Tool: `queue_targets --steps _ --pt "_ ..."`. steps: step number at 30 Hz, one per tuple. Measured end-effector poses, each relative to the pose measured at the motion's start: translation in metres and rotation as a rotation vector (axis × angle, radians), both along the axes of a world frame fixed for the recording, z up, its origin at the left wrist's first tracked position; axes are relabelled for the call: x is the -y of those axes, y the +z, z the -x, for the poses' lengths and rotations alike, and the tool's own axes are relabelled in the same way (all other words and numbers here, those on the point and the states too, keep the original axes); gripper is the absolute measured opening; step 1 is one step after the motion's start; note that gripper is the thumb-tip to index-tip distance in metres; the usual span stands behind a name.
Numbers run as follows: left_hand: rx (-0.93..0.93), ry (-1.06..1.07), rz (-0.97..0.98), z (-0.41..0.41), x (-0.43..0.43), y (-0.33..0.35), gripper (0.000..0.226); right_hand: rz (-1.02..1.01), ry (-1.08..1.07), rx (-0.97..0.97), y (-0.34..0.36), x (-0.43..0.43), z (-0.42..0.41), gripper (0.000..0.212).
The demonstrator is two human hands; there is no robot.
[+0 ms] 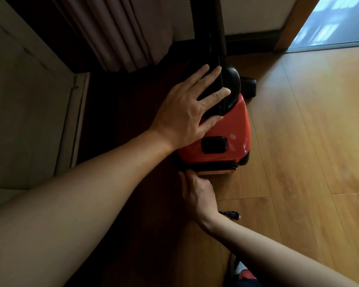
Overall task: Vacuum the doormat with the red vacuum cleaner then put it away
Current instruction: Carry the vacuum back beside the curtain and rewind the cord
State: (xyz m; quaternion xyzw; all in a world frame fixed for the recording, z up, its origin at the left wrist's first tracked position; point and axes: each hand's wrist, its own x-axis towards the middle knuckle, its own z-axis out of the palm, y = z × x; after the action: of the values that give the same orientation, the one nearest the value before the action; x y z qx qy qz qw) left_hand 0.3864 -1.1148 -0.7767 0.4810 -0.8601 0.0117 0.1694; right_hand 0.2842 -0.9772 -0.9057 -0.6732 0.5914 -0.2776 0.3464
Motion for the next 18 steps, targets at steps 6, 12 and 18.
queue_targets --steps 6,12,18 --pt "0.008 0.0 -0.005 -0.001 0.0 0.001 0.056 -0.109 -0.022 0.015 -0.015 0.002 0.009 0.048" --pt "0.0 -0.001 -0.008 -0.001 0.0 0.0 0.057 -0.524 -0.086 0.251 -0.011 0.014 0.034 0.034" --pt "0.0 -0.005 -0.002 -0.001 0.001 0.001 0.057 -0.609 -0.249 0.274 -0.011 0.018 0.061 0.028"
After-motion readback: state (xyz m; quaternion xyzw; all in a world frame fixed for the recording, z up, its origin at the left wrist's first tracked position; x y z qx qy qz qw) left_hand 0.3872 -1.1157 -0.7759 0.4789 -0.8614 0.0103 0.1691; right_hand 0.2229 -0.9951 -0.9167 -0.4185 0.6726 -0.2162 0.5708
